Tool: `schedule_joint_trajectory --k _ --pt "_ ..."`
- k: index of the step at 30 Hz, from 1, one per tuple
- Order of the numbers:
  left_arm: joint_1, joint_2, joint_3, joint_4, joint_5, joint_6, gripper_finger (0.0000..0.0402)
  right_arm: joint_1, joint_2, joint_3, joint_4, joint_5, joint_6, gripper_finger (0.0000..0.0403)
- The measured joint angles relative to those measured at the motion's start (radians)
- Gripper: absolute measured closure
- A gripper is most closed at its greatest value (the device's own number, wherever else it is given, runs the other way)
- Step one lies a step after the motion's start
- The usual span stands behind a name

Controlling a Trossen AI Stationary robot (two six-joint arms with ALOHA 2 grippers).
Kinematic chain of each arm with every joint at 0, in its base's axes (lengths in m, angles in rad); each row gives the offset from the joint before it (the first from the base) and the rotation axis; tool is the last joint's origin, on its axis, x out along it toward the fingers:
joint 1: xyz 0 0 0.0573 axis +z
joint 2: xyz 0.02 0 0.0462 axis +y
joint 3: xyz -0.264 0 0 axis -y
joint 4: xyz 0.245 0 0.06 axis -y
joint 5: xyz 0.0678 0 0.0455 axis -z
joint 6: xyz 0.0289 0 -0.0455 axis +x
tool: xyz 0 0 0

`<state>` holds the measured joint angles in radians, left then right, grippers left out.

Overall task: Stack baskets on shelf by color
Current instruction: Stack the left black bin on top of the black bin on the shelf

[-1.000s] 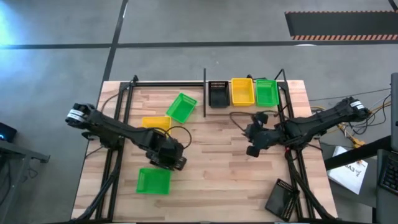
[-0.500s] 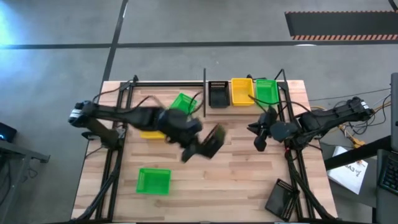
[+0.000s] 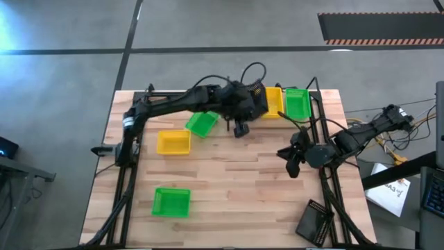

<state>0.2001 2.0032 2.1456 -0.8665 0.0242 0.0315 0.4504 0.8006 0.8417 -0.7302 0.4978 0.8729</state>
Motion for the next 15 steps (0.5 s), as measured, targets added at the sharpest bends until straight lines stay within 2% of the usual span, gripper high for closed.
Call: schedule_joint_trajectory --k 5,15 --pt "0.054 0.065 -0.009 -0.021 -0.087 0.109 0.0401 0.021 0.011 0.000 -0.034 0.010 0.077 0.0351" --pt "0.075 0.152 -0.016 -0.027 -0.157 0.212 0.0401 0.025 0.041 0.000 -0.037 0.058 0.114 0.0351"
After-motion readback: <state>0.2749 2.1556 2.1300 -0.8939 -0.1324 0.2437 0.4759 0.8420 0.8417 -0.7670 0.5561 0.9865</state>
